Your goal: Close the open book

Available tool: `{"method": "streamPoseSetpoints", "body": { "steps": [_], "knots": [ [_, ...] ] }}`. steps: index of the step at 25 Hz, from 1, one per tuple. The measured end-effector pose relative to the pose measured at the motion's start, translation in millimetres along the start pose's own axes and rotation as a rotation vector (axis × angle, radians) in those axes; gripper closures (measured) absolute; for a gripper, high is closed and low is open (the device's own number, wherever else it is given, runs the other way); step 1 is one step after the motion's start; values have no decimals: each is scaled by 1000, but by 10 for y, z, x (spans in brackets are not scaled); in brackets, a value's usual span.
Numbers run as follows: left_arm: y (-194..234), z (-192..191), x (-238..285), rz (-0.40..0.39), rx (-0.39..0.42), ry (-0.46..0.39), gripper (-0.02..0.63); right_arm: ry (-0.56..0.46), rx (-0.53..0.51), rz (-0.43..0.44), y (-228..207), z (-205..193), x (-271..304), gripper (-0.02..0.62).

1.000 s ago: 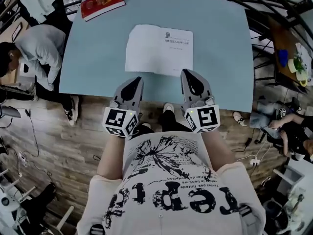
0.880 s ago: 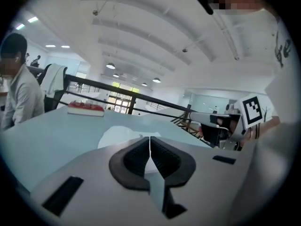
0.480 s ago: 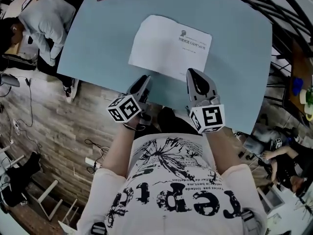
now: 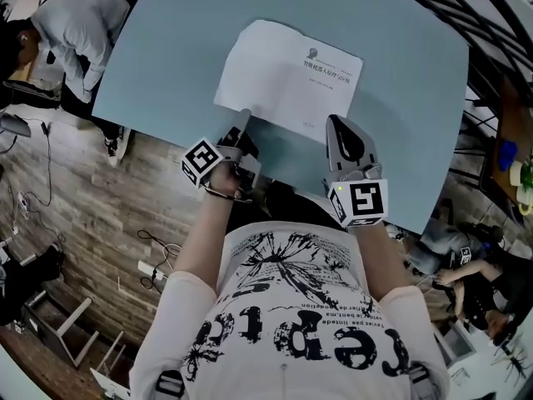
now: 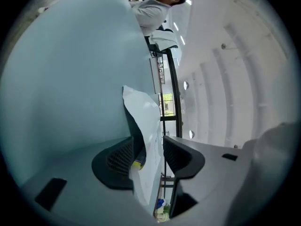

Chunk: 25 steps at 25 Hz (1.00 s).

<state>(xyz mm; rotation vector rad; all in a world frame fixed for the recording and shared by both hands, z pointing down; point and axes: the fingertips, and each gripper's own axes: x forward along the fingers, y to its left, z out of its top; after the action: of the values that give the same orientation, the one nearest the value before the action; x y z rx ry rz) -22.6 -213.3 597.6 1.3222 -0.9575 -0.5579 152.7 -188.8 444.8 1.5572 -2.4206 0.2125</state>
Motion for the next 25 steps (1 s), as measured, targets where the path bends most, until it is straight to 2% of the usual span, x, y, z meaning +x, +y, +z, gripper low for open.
{"method": "streamPoseSetpoints", "body": {
  "steps": [6,8,9,12,17,22,25],
  "knots": [
    [70,87,92,-4,-121,-40,419,-2,12,-16,-80,-21,-44,588],
    [72,103,87,-1,-120,-55,471,-3,18,-32,-139,-29,-71,588],
    [70,103,78,2,-105,-58,520,-2,23,-43,-173,-34,-89,588],
    [42,110,58,4,-59,-51,576,-9,39,-73,-252,-20,-134,588],
    [-161,93,23,-50,25,-26,586,-16,43,-114,-302,38,-204,588],
    [-397,-31,5,-87,212,16,588,-25,64,-154,-295,29,-361,588],
    [-486,-108,-5,-91,293,46,588,-44,67,-176,-282,51,-461,588]
  ]
}}
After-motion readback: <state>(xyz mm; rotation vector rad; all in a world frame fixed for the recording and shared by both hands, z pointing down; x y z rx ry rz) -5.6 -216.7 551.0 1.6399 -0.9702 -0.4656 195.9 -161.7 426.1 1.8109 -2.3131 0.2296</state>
